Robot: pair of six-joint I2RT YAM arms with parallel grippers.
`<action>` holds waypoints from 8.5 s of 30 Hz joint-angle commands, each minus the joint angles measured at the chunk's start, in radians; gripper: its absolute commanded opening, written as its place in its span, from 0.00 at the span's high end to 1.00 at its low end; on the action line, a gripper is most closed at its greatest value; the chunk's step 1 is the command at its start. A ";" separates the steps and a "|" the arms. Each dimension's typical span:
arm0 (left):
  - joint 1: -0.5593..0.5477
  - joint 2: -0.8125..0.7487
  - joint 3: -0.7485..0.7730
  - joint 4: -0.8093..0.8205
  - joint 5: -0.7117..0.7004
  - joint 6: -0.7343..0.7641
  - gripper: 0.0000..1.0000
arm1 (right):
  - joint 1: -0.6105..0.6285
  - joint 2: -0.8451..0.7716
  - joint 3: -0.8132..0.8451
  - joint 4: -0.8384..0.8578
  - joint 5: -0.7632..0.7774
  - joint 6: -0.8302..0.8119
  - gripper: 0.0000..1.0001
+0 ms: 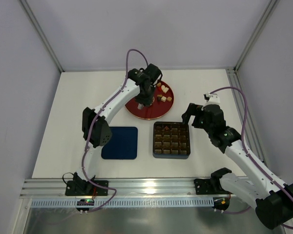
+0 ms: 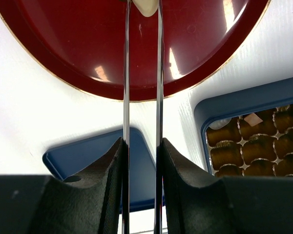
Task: Pack the chocolate
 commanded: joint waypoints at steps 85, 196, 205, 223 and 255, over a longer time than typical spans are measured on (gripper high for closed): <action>-0.438 -0.269 -0.268 0.075 -0.024 -0.175 0.64 | -0.025 -0.053 0.035 -0.028 0.062 0.003 0.00; -0.041 0.039 0.045 0.155 -0.025 -0.053 0.61 | -0.036 -0.039 0.015 -0.017 0.016 -0.011 0.00; -0.041 0.011 0.038 0.149 -0.021 -0.056 0.61 | -0.036 -0.039 0.012 -0.017 0.014 -0.008 0.00; -0.053 0.030 0.064 0.104 -0.039 -0.058 0.61 | -0.035 -0.045 0.006 -0.018 0.011 -0.002 0.00; -0.052 0.034 0.091 0.073 -0.070 -0.035 0.82 | -0.036 -0.050 0.007 -0.020 0.017 -0.005 0.00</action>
